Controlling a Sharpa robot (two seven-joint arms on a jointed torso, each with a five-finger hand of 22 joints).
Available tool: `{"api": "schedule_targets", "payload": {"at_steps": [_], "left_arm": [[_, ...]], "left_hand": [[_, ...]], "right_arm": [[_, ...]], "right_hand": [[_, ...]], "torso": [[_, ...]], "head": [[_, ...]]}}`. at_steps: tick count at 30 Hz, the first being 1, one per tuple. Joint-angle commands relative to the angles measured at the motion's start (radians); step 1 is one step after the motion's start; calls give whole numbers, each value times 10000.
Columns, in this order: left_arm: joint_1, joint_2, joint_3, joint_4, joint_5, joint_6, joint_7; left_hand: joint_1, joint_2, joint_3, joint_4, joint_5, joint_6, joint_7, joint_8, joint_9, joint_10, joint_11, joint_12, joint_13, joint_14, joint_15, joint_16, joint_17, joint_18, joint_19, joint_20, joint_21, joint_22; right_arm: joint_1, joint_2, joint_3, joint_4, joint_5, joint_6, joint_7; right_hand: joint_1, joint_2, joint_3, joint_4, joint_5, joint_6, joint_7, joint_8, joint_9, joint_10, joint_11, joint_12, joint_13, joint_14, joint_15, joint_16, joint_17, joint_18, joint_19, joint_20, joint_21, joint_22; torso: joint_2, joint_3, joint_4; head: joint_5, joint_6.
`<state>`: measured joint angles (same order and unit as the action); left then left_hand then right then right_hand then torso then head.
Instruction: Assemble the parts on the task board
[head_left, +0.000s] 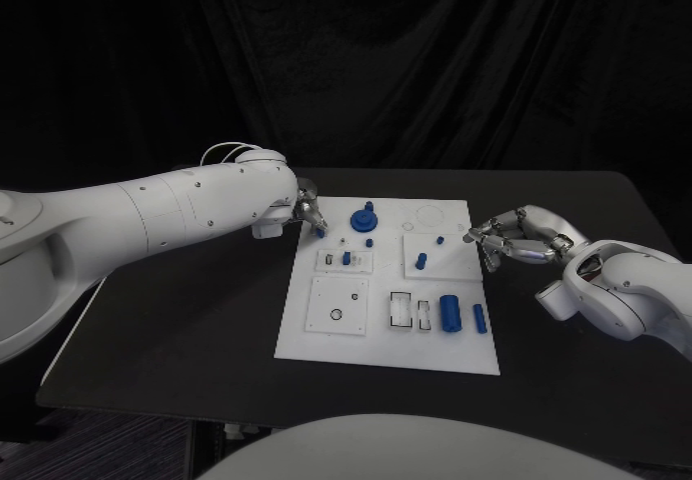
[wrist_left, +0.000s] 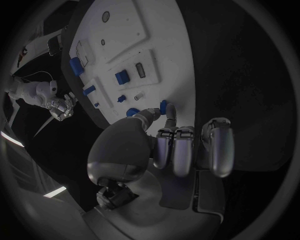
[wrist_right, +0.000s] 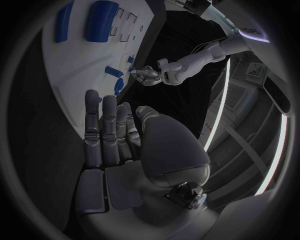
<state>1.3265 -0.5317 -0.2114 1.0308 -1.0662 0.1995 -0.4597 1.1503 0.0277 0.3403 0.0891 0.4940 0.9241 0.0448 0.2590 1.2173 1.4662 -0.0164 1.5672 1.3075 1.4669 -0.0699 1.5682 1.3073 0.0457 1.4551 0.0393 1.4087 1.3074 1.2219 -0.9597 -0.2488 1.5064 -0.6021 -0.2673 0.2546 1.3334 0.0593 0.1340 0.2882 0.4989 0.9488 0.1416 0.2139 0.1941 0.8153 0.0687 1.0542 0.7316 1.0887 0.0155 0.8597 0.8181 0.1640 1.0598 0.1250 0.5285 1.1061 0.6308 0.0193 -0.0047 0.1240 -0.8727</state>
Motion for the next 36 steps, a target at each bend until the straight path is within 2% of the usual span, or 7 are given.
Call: {"api": "schedule_targets", "payload": {"at_steps": [1, 3, 14, 19, 25, 30, 36], "left_arm": [[-26, -27, 6, 41, -34, 32, 126], [-26, -53, 6, 70, -34, -23, 126], [-24, -351, 7, 553, -32, -383, 87], [-10, -616, 7, 1011, 19, -540, 36], [51, -1006, 9, 1676, 561, -736, 22], [102, -1344, 10, 2340, 724, -630, -113], [123, -1584, 7, 2846, 784, -480, -259]], "left_hand": [[-106, -168, 450, -182, 100, 68, -12, -60, -13, 1046, -91, 36, 2633, 1039, -74, 26, 2635, 82, -7, -47, -28, 1062], [-177, -245, 720, -285, 229, 85, -8, -55, -12, 1046, -89, 36, 2633, 1039, -77, 26, 2635, 84, -9, -49, -42, 1062], [-361, -421, 1278, -551, 250, 225, -17, -49, -78, 1046, -105, 36, 2633, 1039, -93, 26, 2635, 73, 31, -63, -20, 1115], [-476, -475, 1407, -584, 226, 297, -20, -74, -154, 1046, -108, 36, 2633, 1039, -98, 26, 2635, 71, 41, -68, -21, 1124], [-497, -485, 1482, -612, 252, 334, -28, -82, -188, 1046, -116, 36, 2633, 1039, -104, 26, 2635, 68, 52, -72, -12, 1137], [-528, -522, 1552, -648, 313, 375, -31, -84, -217, 1046, -121, 36, 2633, 1039, -110, 26, 2635, 64, 65, -79, -2, 1151], [-557, -532, 1561, -638, 309, 383, -27, -88, -228, 1046, -119, 36, 2633, 1039, -110, 26, 2635, 76, 41, -79, -40, 1118]], "right_arm": [[-28, -3, 7, -1, -30, 79, -165], [-28, -5, 7, -1, -30, 80, -167], [-30, -33, 7, 5, -30, 87, -193], [-32, -49, 7, 10, -30, 106, -213], [-36, -64, 7, 21, -30, 115, -235], [-36, -85, 7, 28, -30, 123, -253], [-37, -88, 7, 31, -30, 141, -263]], "right_hand": [[2, 94, -5, -5, 57, -41, -60, 54, 10, 13, 5, 56, -16, -63, -10, 29, -14, 183, 37, -3, -24, -12], [2, 94, -5, -5, 57, -41, -60, 54, 10, 13, 5, 56, -16, -63, -10, 29, -14, 183, 37, -3, -24, -12], [6, 109, 1, -3, 57, -50, -57, 53, 8, 11, 6, 59, -22, -63, -11, 33, -20, 183, 42, -4, -28, -13], [6, 109, 1, -3, 57, -50, -57, 53, 8, 11, 6, 59, -22, -63, -11, 33, -20, 183, 42, -4, -28, -13], [5, 115, 3, -1, 55, -53, -55, 53, 7, 9, 8, 61, -26, -64, -10, 35, -25, 183, 44, -4, -31, -13], [1, 117, 1, 3, 52, -55, -53, 55, 7, 7, 10, 62, -30, -66, -9, 37, -30, 182, 46, -4, -35, -14], [1, 117, 1, 3, 52, -55, -53, 55, 7, 7, 10, 62, -30, -66, -9, 37, -30, 182, 46, -4, -35, -14]], "torso": [[-7, 2, -3], [-7, 2, -5], [-4, 2, -6], [-5, 2, 2], [-4, -1, 14], [-2, -3, 30], [-14, 8, 24]], "head": [[-2, 1], [0, 1], [22, 1], [0, 1], [8, 1], [16, 1], [25, 1]]}}
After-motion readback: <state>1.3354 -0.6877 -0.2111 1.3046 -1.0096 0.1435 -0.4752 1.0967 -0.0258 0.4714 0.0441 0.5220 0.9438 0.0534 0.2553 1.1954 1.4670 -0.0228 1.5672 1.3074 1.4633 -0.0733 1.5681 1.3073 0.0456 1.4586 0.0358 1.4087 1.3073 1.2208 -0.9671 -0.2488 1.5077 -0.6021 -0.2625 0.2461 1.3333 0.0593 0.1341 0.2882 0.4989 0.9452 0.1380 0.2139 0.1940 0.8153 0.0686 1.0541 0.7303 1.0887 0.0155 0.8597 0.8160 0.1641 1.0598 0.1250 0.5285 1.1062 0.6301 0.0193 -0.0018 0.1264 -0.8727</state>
